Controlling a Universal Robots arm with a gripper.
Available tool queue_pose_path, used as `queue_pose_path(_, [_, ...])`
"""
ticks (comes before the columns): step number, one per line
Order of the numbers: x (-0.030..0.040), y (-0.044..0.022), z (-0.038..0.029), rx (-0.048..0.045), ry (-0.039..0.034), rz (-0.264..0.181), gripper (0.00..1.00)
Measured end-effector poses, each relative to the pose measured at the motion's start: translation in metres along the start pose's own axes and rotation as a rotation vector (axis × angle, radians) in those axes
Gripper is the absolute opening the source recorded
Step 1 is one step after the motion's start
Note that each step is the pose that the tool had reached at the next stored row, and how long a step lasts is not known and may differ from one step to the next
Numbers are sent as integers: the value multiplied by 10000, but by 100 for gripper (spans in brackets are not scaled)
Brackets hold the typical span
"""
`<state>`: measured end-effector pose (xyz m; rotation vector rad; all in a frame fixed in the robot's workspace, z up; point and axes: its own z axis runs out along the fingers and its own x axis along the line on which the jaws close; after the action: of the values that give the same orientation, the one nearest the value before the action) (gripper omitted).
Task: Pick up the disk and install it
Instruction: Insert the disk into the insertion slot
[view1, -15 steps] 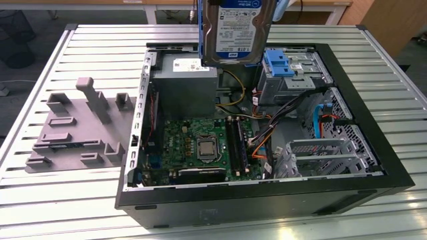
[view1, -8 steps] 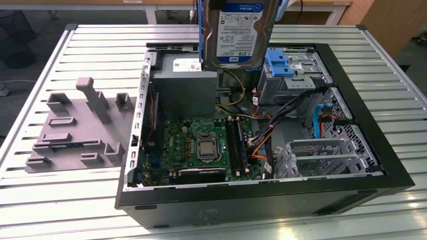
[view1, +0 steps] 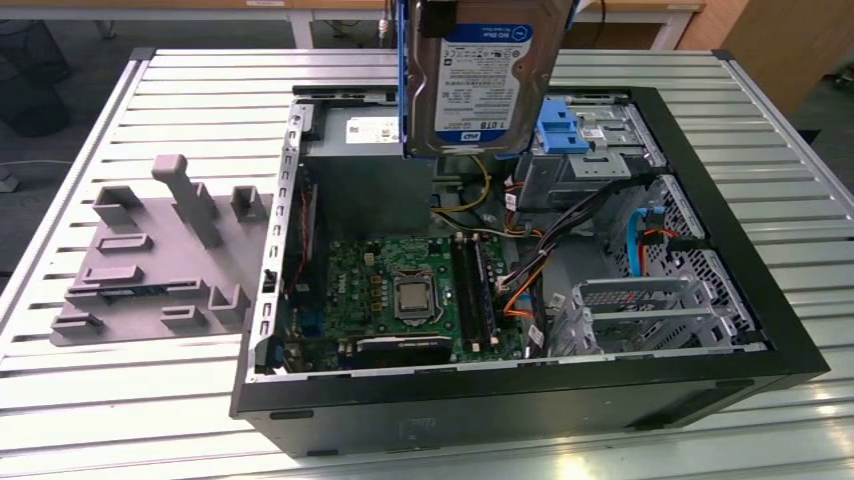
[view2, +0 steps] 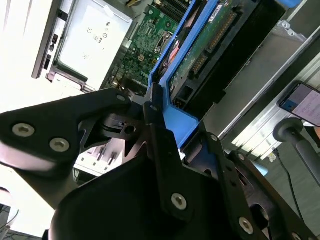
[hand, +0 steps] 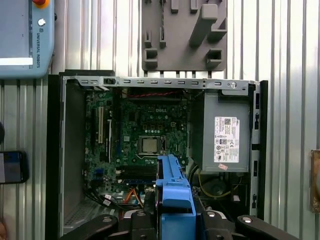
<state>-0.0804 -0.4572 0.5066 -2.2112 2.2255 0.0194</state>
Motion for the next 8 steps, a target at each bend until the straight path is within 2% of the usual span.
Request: queue_pose_path(8, [14,0,0,0,0,-1,36])
